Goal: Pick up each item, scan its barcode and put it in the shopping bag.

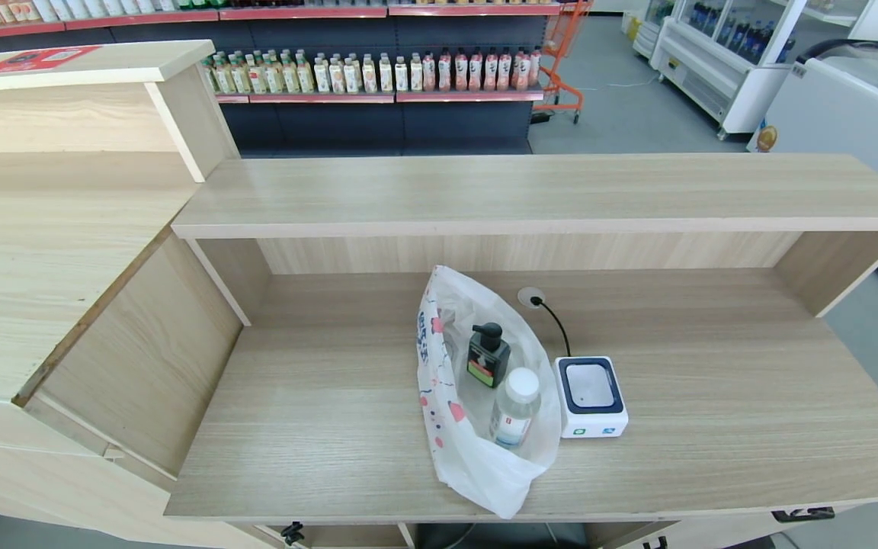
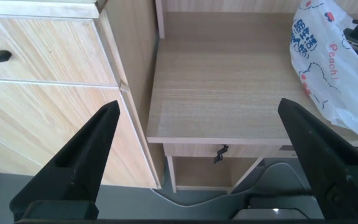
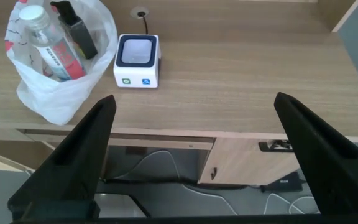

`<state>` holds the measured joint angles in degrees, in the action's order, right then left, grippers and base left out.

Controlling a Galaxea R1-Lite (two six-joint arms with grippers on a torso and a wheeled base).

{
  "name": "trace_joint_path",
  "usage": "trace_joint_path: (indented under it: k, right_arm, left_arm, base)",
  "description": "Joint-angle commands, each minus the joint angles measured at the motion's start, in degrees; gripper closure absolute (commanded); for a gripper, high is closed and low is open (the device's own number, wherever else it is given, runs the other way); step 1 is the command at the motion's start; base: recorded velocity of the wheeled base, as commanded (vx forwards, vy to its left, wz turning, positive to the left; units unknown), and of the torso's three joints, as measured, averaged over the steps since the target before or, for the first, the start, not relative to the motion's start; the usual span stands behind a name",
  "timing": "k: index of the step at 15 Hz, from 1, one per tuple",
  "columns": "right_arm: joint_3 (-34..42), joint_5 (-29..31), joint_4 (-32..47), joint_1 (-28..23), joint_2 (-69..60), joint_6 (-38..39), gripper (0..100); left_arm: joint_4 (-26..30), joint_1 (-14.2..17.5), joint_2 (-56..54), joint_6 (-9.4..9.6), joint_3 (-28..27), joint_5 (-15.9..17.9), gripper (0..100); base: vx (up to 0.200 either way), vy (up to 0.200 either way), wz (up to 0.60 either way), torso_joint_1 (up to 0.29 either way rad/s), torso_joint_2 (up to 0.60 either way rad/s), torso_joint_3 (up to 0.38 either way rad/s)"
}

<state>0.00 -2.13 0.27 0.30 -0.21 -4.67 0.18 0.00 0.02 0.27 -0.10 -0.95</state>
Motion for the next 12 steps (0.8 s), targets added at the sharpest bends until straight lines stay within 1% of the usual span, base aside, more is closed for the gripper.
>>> trace_joint_path:
  k: [1, 12]
  right_arm:
    - [0.0, -0.06, 0.08, 0.05, 0.21, -0.25, 0]
    - [0.0, -0.06, 0.08, 0.05, 0.21, -0.08, 0]
  left_arm:
    - [-0.01, 0.0, -0.02, 0.0, 0.01, -0.02, 0]
    - [-0.01, 0.0, -0.02, 0.0, 0.01, -0.02, 0]
  base:
    - [0.0, 0.0, 0.0, 0.0, 0.0, 0.0]
    - [0.0, 0.0, 0.0, 0.0, 0.0, 0.0]
